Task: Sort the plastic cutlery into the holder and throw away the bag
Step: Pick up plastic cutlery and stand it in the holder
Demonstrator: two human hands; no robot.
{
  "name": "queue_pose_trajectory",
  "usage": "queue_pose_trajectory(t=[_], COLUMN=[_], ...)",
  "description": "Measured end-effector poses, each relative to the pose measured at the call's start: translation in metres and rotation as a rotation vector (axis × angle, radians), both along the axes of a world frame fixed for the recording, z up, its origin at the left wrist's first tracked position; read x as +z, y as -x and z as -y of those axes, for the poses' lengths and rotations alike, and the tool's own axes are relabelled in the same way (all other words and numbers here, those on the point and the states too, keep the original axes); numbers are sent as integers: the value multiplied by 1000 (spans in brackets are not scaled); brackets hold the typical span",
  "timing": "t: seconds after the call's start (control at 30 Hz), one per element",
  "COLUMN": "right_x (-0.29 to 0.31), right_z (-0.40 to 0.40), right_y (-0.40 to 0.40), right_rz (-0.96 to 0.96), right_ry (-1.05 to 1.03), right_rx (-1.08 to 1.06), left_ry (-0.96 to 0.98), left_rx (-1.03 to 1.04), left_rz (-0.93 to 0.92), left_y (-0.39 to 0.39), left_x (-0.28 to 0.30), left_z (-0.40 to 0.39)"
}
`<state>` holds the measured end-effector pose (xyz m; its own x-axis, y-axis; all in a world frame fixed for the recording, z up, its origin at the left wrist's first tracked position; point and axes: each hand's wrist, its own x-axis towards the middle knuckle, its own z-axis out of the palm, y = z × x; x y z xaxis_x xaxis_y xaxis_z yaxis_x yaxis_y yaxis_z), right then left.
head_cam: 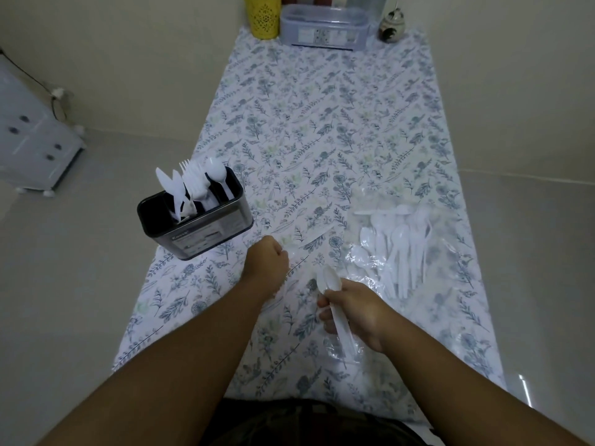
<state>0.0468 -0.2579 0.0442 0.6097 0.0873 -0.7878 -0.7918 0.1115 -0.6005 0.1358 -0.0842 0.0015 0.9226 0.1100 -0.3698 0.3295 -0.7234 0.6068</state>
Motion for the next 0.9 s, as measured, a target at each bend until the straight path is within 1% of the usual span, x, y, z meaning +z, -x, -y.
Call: queue_pose_trajectory(t=[0.07, 0.17, 0.23, 0.3, 0.33, 0.4, 0.47, 0.57, 0.73, 0.83, 0.9], right_x=[7, 11, 10, 13, 15, 18, 18, 15, 14, 14, 19], right_z=[0, -4, -10, -19, -23, -32, -38, -42, -58, -64, -66], right_y=[-3, -14, -24, -31, -33, -35, -35, -38, -34, -32, -32], right_rz=[81, 255, 407, 525, 561, 600, 596, 509, 437, 375, 342], right_ry=[105, 356, 557, 729, 775, 798, 803, 783, 673, 627, 609], right_rx=[44, 118, 223, 357, 392, 403, 387, 368, 358, 332, 369], left_ry=[69, 147, 274, 431, 491, 556, 594, 628, 751, 735, 699], left_rx=[-2, -132, -177, -148, -124, -82, -48, 8, 48, 55, 67], left_rz=[74, 110, 60, -3, -21, -40, -45, -55, -82, -55, -21], left_y=[5, 10, 12, 15, 16, 18, 20, 24, 37, 44, 46], left_x=[6, 22, 33, 43, 47, 53, 54, 52, 47, 43, 40], left_z=[-7, -19, -24, -29, -30, -35, -39, -45, -43, -42, -46])
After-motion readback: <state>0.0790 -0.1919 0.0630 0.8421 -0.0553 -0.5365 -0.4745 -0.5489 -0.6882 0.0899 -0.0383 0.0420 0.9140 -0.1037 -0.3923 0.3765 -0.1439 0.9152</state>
